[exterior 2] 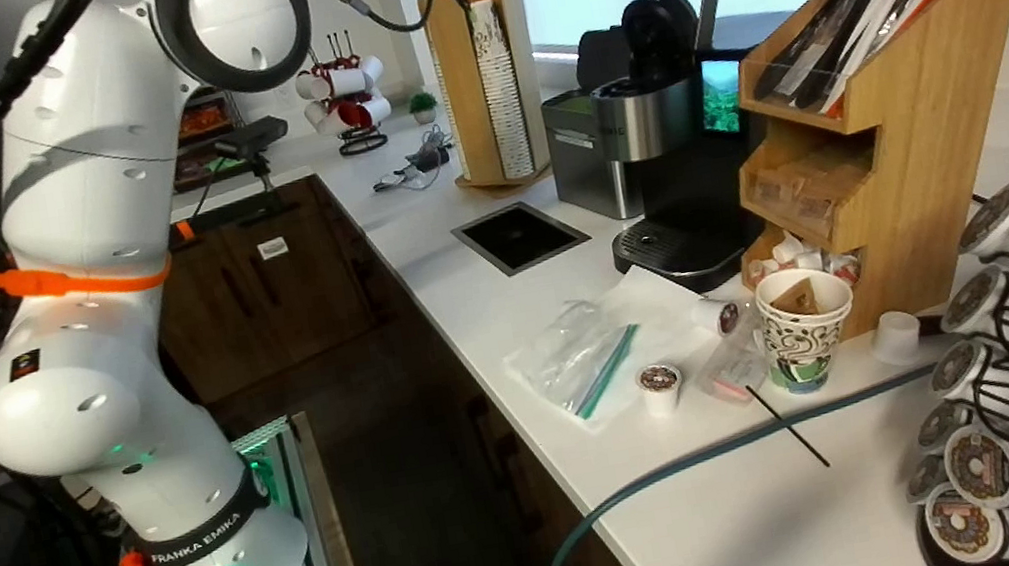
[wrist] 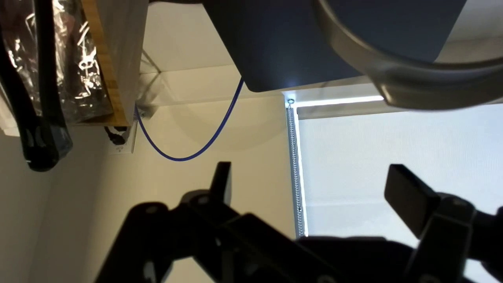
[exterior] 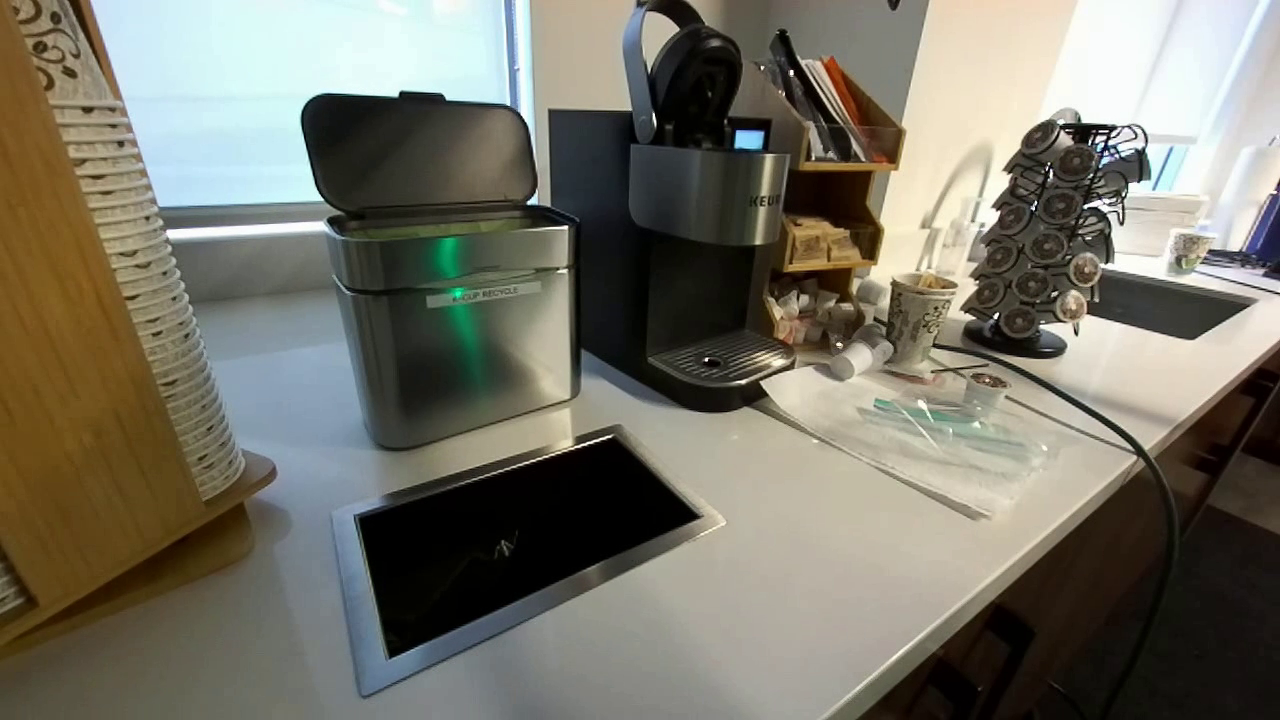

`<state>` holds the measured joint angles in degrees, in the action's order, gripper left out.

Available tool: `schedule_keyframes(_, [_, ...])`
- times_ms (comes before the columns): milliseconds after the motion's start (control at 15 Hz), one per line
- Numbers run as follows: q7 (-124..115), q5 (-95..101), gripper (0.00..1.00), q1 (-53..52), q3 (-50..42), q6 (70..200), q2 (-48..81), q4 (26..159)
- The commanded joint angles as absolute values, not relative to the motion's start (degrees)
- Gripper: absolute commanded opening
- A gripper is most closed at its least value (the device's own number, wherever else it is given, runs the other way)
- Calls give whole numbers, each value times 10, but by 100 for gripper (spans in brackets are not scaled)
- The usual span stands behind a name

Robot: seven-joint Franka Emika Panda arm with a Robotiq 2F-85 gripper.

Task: Close the lid of the coffee maker

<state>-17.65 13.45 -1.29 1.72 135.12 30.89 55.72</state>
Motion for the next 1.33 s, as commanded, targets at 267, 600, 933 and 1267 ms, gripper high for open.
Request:
schedule_keyframes(267, [-184,119,100,-15,19,1281,381,440])
schedule_keyframes(600, [-177,125,100,-13,20,1296,366,463])
schedule_keyframes(933, [-178,123,100,-14,21,1278,366,462])
schedule_keyframes(1267, [-184,124,100,-15,18,1246,361,466])
